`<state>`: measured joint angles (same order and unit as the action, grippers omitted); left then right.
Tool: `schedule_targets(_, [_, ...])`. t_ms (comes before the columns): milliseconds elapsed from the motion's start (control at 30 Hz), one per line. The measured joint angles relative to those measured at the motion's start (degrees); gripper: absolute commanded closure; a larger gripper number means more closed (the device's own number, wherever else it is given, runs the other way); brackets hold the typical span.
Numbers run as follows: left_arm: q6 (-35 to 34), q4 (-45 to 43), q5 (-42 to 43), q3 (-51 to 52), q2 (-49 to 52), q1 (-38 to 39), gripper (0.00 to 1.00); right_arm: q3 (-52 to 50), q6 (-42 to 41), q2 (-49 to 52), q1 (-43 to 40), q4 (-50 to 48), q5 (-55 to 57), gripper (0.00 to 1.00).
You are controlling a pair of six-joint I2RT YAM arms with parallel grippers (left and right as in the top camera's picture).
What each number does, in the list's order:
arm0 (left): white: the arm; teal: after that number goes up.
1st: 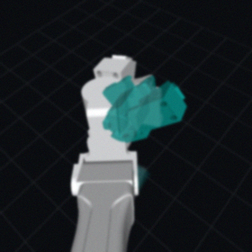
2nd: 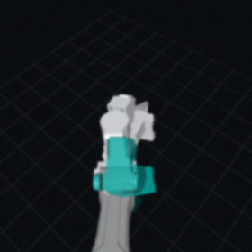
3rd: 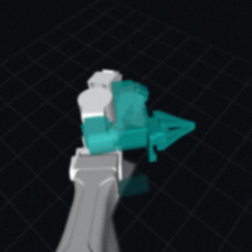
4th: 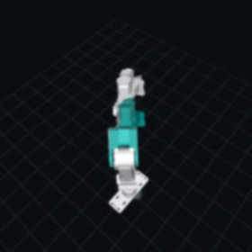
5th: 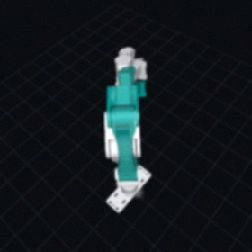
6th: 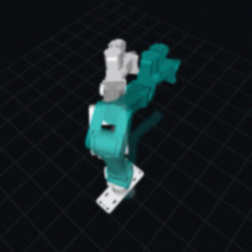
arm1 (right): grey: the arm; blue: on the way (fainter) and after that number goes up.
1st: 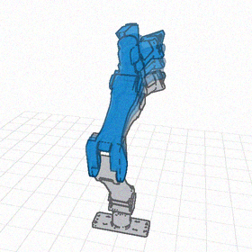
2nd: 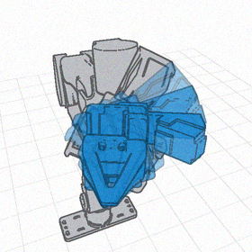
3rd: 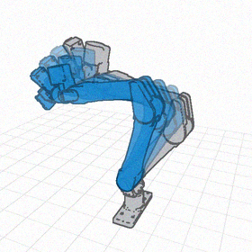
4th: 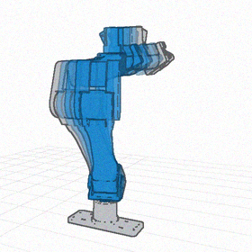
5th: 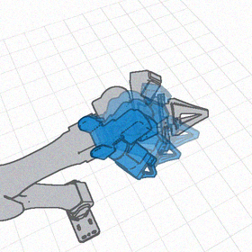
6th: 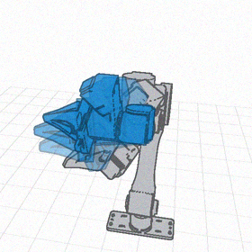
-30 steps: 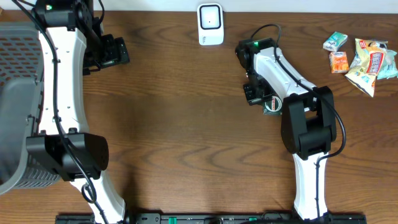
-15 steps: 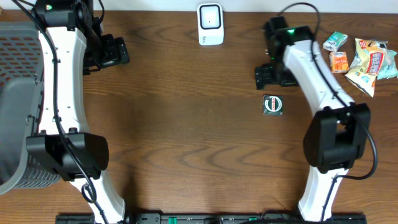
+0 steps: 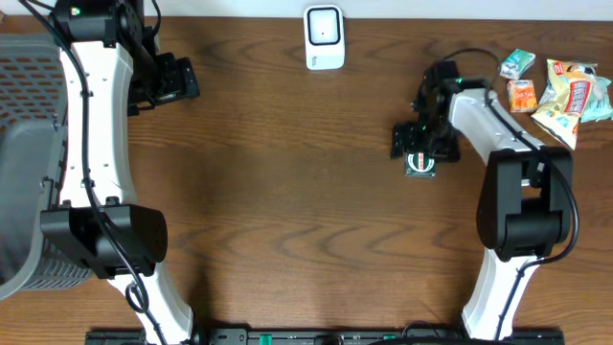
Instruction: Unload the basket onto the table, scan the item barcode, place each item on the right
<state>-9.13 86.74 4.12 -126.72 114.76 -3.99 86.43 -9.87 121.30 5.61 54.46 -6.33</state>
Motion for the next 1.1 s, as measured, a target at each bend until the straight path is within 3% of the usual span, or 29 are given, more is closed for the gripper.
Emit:
schedule_targets(200, [0.0, 0.02, 0.0, 0.0, 0.0, 0.0, 0.02, -0.68, 5.75, -0.42, 0.11, -2.54, -2.67, 0.37])
schedule_targets(400, [0.0, 0.0, 0.0, 0.0, 0.0, 0.0, 0.02, 0.04, 12.9, -0.35, 3.39, -2.14, -8.79, 0.37])
schedule_targets(700, [0.0, 0.0, -0.02, 0.0, 0.0, 0.0, 0.02, 9.57, 17.59, -0.02, 9.64, -0.2, -11.76, 0.21])
schedule_targets(933, [0.0, 0.0, 0.0, 0.0, 0.0, 0.0, 0.02, 10.16, 19.37, -0.02, 10.16, 6.47, -5.81, 0.07])
schedule_targets(1100, [0.0, 0.0, -0.02, 0.0, 0.0, 0.0, 0.02, 7.15, 19.58, -0.02, 10.19, 6.34, -0.48, 0.07])
